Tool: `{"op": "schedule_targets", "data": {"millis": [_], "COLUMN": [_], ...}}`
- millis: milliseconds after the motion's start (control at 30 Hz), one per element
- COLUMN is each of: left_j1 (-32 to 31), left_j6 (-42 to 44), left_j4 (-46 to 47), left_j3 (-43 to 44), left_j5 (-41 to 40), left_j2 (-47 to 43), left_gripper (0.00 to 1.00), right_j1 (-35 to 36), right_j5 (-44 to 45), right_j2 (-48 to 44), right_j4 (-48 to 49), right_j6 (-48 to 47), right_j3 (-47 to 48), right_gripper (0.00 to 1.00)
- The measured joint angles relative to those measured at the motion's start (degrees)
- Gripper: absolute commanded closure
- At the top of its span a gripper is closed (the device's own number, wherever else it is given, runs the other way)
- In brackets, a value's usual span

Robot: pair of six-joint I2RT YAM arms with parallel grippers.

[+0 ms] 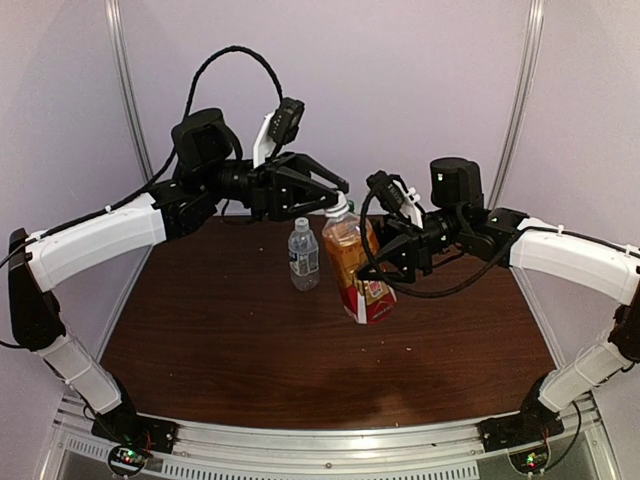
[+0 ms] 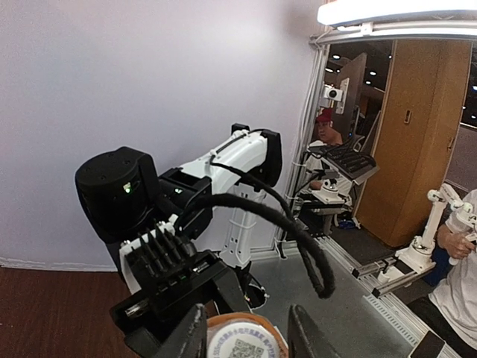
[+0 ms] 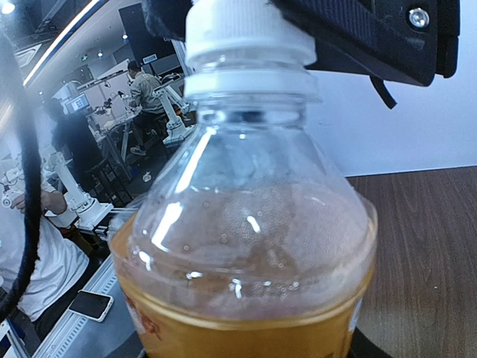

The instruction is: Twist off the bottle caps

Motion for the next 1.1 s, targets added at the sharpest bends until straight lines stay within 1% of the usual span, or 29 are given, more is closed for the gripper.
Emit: {"op": "schedule_targets", "data": {"millis": [267,433,533,667,733,767,800,833,867,1000,1033,1100], "left_j1": [0.1,0.1,0.1,0.1,0.2,0.3,0.2,-0.2,-1.0,-6.1,-7.2,-8.3], "left_j6": [-0.7,-1.1,-1.2,-1.1,-1.0,-1.0,-1.3,-1.5,-1.9,-2.2,-2.2,-2.2], "left_j4": [0.3,0.5,1.0,-0.4,-4.1,-6.6,-9.1,-11.4,-14.6,-22.6,-23.9,-25.4], "left_j3": [-0.7,-1.0,-1.2,-1.4,-1.4,-1.3,-1.3,-1.1,-0.6,1.5,2.0,2.7], "left_j5": [0.0,0.0,-0.3,-3.4,-8.9,-12.9,-17.5,-21.8,-28.4,-50.2,-54.0,-58.9], "left_j2": [0.1,0.1,0.1,-0.1,-0.9,-1.6,-2.3,-2.8,-3.5,-4.7,-4.8,-4.8], "left_gripper": [0.63,0.74,0.84,0.85,0.85,0.85,0.85,0.85,0.86,0.86,0.85,0.82], "right_j1": [0.0,0.0,0.0,-0.3,-0.5,-0.6,-0.7,-0.9,-0.9,-0.7,-0.5,-0.3], "right_j5": [0.0,0.0,0.3,3.0,7.3,10.1,14.8,16.2,19.6,29.4,30.9,32.6], "right_j2": [0.0,0.0,0.0,0.0,-0.1,-0.2,-0.4,-0.4,-0.5,-0.9,-1.0,-1.2], "right_j4": [0.0,0.0,-0.1,-1.8,-3.0,-3.7,-4.6,-4.8,-5.2,-5.4,-5.4,-5.2], "right_j6": [0.0,0.0,-0.1,-1.2,-2.0,-2.4,-3.0,-3.1,-3.4,-5.1,-5.4,-5.9], "right_j3": [0.0,0.0,0.0,0.4,0.7,1.1,1.5,1.5,1.6,1.4,1.2,1.0], "right_gripper": [0.42,0.43,0.43,0.43,0.43,0.43,0.44,0.44,0.44,0.44,0.44,0.44]}}
